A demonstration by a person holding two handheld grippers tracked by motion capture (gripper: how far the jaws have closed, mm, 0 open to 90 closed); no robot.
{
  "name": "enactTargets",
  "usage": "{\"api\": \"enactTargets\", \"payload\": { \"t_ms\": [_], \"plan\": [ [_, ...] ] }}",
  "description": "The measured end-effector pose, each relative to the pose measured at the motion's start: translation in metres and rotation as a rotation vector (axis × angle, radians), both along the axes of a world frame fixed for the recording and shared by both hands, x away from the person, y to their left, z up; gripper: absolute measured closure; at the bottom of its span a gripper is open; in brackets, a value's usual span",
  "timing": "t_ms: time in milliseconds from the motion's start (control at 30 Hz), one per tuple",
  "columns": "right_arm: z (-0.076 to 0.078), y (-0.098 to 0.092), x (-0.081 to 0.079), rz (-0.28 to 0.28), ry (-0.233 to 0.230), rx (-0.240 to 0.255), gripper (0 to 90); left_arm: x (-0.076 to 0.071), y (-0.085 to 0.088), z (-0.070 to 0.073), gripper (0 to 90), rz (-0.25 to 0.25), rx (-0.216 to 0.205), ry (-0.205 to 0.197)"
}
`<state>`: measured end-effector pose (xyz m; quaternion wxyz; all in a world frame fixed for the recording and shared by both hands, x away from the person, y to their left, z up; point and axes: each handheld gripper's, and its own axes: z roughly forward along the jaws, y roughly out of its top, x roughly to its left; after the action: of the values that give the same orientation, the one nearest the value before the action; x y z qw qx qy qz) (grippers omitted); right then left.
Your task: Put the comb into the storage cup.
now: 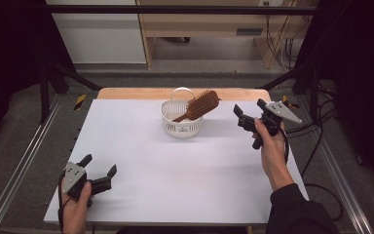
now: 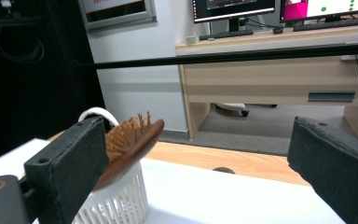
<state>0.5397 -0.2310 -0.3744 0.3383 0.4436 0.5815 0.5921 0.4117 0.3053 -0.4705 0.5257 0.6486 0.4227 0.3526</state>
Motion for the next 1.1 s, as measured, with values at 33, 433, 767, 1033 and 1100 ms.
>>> {"api": "enactTargets", "payload": {
  "t_ms": [33, 433, 767, 1033, 1100],
  "plan": [
    [-0.001, -0.001, -0.002, -0.001, -0.003, -0.005, 4.9, 0.0, 0.0, 0.0, 1.8, 0.0, -0.001, -0.001],
    [-0.008, -0.015, -0.02, 0.002, -0.011, -0.035, 4.9, 0.001, -0.006, -0.001, 1.8, -0.015, 0.026, -0.011],
    [-0.015, -0.031, -0.032, -0.014, -0.017, -0.04, 4.6, 0.0, -0.003, 0.001, 1.8, -0.015, 0.014, -0.028],
    [-0.021, -0.041, -0.048, -0.007, -0.026, -0.055, 4.6, -0.001, -0.003, 0.002, 1.7, -0.019, 0.006, -0.042],
    [-0.023, -0.043, -0.052, -0.003, -0.023, -0.052, 4.6, -0.001, -0.002, 0.002, 1.7, -0.018, -0.002, -0.048]
  ]
}}
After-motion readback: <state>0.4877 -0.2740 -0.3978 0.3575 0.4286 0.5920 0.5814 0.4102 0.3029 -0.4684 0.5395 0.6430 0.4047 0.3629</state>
